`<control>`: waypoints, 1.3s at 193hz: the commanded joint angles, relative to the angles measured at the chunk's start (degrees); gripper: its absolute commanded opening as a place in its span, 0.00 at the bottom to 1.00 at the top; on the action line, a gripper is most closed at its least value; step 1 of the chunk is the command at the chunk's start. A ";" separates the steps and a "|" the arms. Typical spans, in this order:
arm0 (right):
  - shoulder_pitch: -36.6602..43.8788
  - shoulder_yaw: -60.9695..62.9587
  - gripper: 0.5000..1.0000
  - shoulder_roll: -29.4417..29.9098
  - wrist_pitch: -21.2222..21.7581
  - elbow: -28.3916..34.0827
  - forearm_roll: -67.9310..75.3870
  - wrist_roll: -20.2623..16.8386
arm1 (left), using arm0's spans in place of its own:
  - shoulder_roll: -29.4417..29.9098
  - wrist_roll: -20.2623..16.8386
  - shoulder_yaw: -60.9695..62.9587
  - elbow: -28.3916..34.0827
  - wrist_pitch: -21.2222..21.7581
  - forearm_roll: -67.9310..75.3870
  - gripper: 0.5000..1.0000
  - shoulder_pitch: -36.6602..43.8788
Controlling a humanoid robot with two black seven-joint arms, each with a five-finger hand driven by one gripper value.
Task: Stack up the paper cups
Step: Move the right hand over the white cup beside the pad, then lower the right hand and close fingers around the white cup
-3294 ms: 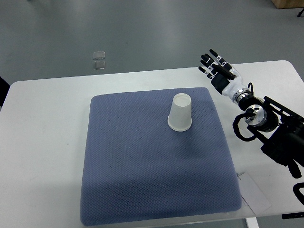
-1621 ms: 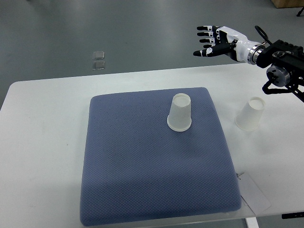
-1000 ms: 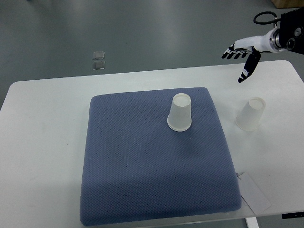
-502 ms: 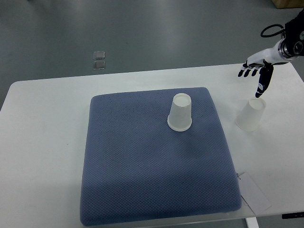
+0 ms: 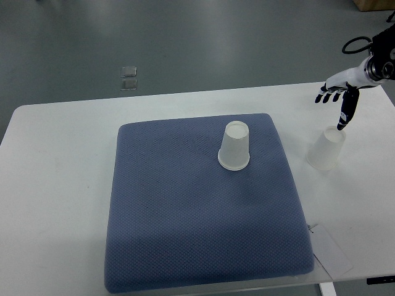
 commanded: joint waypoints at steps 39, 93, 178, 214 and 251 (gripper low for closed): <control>-3.94 -0.16 0.83 0.70 -4.38 0.16 -0.18 0.09 | 0.00 -0.01 0.00 0.00 0.00 0.00 1.00 -0.03; -7.45 -0.16 0.83 0.70 -9.13 0.07 -1.85 0.09 | 0.00 -0.01 0.00 0.00 0.00 0.00 1.00 0.06; -10.09 -0.16 0.81 1.05 -12.55 -0.28 -1.85 0.09 | 0.00 -0.01 0.00 0.00 0.00 0.00 1.00 0.06; -10.62 -0.16 0.80 1.05 -13.08 -0.28 -1.85 0.09 | 0.00 -0.01 0.00 0.00 0.00 0.00 1.00 -0.03; -11.41 -0.16 0.78 1.14 -13.35 -0.28 -1.85 0.09 | 0.00 -0.01 0.00 0.00 0.00 0.00 1.00 0.06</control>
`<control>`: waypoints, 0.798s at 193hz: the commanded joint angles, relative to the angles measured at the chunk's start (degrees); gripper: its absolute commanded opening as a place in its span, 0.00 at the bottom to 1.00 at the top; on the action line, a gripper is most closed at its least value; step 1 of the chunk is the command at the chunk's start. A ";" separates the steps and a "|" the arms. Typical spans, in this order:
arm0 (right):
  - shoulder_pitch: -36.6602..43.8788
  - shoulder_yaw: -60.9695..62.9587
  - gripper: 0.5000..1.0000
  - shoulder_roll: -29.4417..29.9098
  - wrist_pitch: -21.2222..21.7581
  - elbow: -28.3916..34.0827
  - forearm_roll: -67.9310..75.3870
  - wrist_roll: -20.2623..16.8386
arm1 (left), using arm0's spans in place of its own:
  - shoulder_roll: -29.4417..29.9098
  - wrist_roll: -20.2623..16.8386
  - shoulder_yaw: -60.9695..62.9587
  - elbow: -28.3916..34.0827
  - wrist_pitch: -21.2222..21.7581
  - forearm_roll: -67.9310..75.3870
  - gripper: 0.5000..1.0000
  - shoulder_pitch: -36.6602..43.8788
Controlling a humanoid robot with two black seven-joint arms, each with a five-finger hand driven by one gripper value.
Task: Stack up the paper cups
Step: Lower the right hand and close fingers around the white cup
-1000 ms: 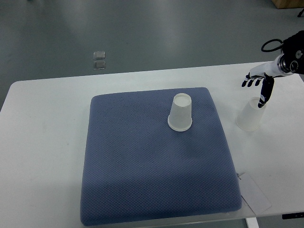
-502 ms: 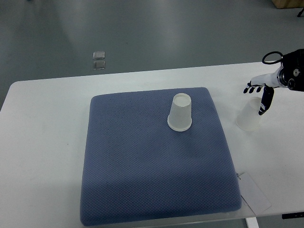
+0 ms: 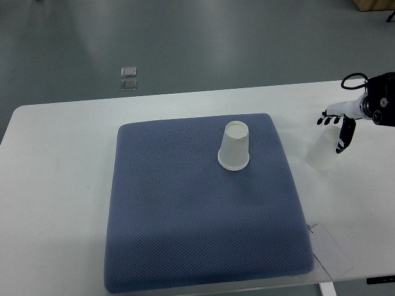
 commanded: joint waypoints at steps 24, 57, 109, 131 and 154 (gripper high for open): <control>-0.89 0.00 0.74 0.15 -0.99 -0.08 0.00 0.00 | 0.00 0.01 0.00 0.00 0.00 0.00 1.00 -0.03; -1.33 0.09 0.62 0.68 -1.43 -0.17 0.00 0.00 | 0.00 0.01 0.00 0.00 0.00 0.00 1.00 0.06; -1.68 0.09 0.38 0.68 -1.52 -0.17 0.00 0.09 | 0.00 0.01 0.00 0.00 0.00 0.00 1.00 -0.03; -1.68 0.09 0.32 0.68 -1.78 -0.17 0.00 0.09 | 0.00 0.01 0.00 0.00 0.00 0.00 1.00 0.06; -1.68 0.09 0.32 0.68 -1.78 -0.17 0.00 0.08 | 0.00 0.01 0.00 0.00 0.00 0.00 1.00 -0.03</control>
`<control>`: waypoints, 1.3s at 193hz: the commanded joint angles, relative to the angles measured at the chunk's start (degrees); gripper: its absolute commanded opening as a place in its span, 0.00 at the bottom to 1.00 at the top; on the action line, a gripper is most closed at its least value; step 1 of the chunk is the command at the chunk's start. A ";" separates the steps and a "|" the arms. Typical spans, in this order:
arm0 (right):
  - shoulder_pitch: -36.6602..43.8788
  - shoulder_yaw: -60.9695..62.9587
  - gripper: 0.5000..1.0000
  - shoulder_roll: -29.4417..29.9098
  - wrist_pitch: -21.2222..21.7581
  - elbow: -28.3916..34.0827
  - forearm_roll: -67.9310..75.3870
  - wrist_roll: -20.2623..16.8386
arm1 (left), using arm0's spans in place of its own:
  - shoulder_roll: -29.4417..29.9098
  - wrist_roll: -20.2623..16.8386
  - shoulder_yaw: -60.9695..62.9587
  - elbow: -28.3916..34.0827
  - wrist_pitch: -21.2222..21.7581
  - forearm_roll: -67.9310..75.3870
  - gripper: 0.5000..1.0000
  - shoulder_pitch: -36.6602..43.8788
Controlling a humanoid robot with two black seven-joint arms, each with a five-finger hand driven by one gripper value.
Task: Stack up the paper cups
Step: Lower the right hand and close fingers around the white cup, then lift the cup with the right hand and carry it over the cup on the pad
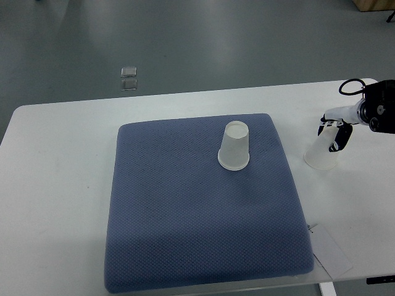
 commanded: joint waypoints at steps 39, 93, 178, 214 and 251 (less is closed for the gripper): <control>0.61 0.01 0.32 -0.35 0.51 0.20 0.26 0.09 | 0.00 0.01 0.00 0.00 0.00 0.00 1.00 0.04; 6.06 0.01 0.33 -3.16 3.85 0.91 0.26 0.09 | 0.00 0.01 0.00 0.00 0.00 0.00 1.00 0.04; 24.78 -4.56 0.34 -5.27 7.28 10.66 0.44 -0.08 | 0.00 0.01 0.00 0.00 0.00 0.00 1.00 -0.05; 28.56 -6.50 0.34 -5.01 7.37 12.33 0.61 -0.08 | 0.00 0.01 0.00 0.00 0.00 0.00 1.00 -0.05; 30.23 -6.58 0.34 -5.19 7.46 12.86 0.79 -0.08 | 0.00 0.01 0.00 0.00 0.00 0.00 1.00 -0.05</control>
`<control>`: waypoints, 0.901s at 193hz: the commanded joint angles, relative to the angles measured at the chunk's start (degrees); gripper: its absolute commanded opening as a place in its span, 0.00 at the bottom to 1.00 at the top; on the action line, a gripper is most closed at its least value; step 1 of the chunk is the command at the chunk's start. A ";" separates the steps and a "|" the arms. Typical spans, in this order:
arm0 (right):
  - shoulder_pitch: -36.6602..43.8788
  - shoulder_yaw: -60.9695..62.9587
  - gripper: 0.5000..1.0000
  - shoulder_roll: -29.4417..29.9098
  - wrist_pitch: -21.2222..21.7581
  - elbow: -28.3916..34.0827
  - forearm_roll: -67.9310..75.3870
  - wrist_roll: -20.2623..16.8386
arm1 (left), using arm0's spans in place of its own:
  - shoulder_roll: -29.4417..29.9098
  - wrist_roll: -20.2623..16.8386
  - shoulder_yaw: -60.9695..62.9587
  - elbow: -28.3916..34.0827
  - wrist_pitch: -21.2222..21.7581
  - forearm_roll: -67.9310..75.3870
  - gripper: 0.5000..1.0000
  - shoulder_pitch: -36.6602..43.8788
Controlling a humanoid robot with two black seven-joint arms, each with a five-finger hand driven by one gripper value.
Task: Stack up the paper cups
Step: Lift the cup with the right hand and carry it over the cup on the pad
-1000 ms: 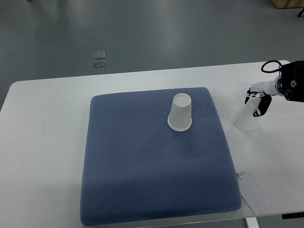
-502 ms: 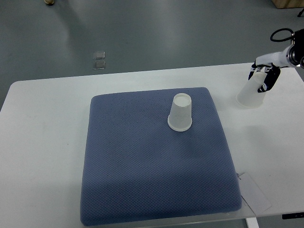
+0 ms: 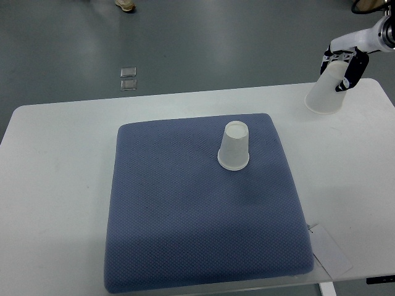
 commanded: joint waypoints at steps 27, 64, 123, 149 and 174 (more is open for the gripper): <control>2.75 0.01 0.34 -0.16 0.71 0.57 0.39 0.01 | 0.00 -0.01 0.00 0.00 0.00 0.00 1.00 -0.01; 6.36 0.01 0.35 -0.33 1.59 2.59 0.48 0.09 | 0.00 -0.01 0.00 0.00 0.00 0.00 1.00 -0.01; 10.14 2.55 0.35 1.86 1.15 5.58 7.07 0.36 | 0.00 -0.01 0.00 0.00 0.00 0.00 1.00 -0.01; 10.14 4.05 0.35 4.41 0.97 5.49 9.79 0.36 | 0.00 -0.01 0.00 0.00 0.00 0.00 1.00 -0.01; 10.14 4.05 0.35 7.23 0.53 5.58 11.20 0.53 | 0.00 -0.01 0.00 0.00 0.00 0.00 1.00 -0.01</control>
